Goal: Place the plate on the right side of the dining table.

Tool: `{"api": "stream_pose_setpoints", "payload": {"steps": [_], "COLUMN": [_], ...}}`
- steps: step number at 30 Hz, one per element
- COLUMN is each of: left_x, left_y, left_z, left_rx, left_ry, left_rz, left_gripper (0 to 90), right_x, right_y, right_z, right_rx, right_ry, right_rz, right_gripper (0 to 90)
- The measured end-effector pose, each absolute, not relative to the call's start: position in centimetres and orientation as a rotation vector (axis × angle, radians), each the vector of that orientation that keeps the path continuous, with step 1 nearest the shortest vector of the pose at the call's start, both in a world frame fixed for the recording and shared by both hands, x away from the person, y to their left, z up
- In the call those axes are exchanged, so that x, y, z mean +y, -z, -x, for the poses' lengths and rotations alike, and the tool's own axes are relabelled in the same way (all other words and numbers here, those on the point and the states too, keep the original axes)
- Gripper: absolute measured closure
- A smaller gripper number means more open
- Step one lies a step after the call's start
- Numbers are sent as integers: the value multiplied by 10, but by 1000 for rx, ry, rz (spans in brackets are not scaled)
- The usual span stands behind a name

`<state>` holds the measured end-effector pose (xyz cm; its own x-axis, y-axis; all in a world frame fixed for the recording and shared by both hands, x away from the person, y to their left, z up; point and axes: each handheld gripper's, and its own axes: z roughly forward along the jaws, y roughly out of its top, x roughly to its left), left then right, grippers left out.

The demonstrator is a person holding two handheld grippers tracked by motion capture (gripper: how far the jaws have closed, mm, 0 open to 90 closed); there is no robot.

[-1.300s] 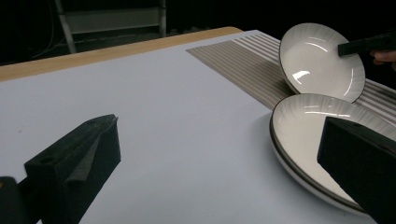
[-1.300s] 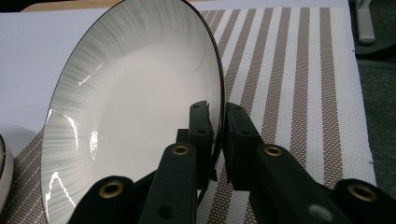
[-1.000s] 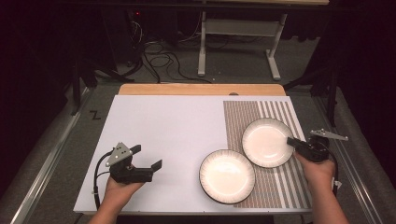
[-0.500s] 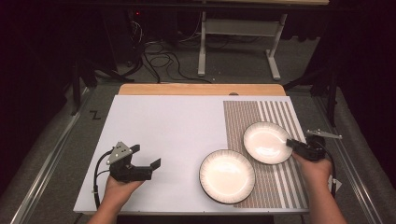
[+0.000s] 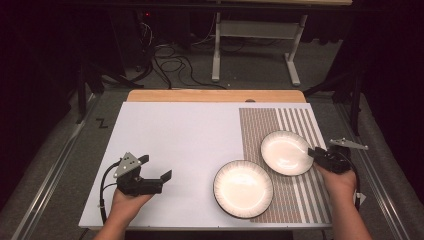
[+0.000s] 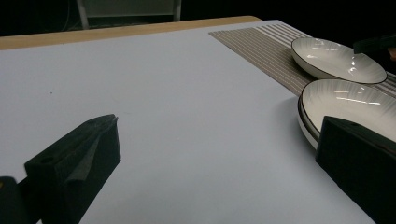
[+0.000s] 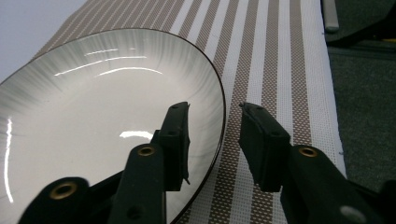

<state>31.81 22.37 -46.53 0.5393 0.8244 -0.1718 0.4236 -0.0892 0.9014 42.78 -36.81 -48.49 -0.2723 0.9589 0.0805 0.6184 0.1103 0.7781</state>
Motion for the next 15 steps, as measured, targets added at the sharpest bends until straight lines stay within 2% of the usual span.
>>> {"api": "stream_pose_setpoints", "payload": {"steps": [4,15], "left_x": [223,219], "left_y": [465,465], "left_z": [-318,-314], "left_rx": [1052,1030], "left_ry": [-473,-485], "left_rz": [-1712,-1732], "left_gripper": [7,6], "right_x": [-361,-319], "right_y": [477,452], "right_z": [-417,-374], "right_rx": [1951,2005], "right_ry": [-1035,-1132], "right_rz": [-1459,-1249], "right_gripper": [515,167]}}
